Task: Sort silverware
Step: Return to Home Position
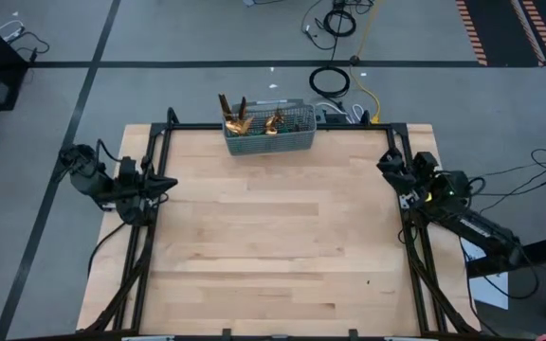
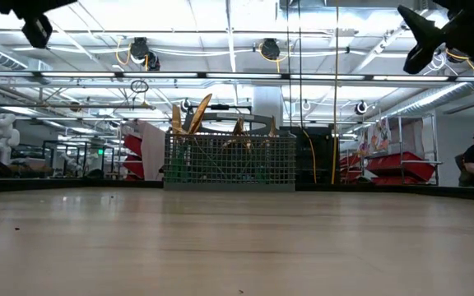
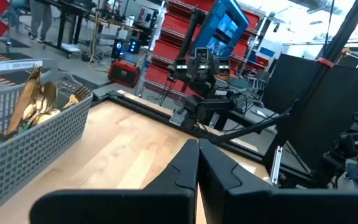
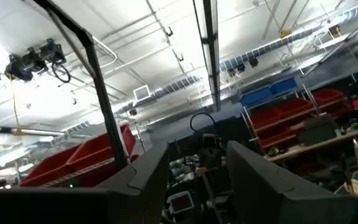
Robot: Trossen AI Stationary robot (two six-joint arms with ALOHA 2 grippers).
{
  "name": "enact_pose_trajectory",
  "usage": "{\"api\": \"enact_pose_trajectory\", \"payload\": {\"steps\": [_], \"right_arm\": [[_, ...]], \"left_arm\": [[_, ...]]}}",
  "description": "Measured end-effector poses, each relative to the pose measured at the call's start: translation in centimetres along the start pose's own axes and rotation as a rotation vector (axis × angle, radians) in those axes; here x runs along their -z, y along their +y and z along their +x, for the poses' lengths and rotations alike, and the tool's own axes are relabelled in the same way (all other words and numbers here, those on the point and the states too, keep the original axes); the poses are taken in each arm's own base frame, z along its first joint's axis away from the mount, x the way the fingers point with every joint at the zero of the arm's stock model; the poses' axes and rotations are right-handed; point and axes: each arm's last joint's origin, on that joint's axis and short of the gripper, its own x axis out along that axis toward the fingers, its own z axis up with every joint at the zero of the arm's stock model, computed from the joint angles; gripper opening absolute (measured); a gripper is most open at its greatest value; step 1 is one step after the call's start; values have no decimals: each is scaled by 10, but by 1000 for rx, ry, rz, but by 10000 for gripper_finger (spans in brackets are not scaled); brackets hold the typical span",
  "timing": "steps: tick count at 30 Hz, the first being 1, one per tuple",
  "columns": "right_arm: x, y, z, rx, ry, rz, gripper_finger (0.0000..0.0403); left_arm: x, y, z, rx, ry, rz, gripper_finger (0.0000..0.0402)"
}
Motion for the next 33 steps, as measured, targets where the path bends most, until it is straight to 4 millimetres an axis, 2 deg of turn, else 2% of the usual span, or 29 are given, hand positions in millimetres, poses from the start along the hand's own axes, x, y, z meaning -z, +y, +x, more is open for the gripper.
{"api": "enact_pose_trajectory", "payload": {"steps": [6,13,18,25,33], "right_arm": [[15,-3,1,21,56,-4,153],[51,-14,1,273,265,62,153],[58,-5,6,247,293,-8,153],[70,-1,7,255,378,5,153],[66,2,9,243,334,-57,153]], "left_arm": [[16,11,-4,-5,8,4,9],[34,14,0,-69,39,62,9],[42,19,0,-129,81,41,8],[51,23,2,-290,8,12,8],[65,21,8,-299,19,27,8]]}}
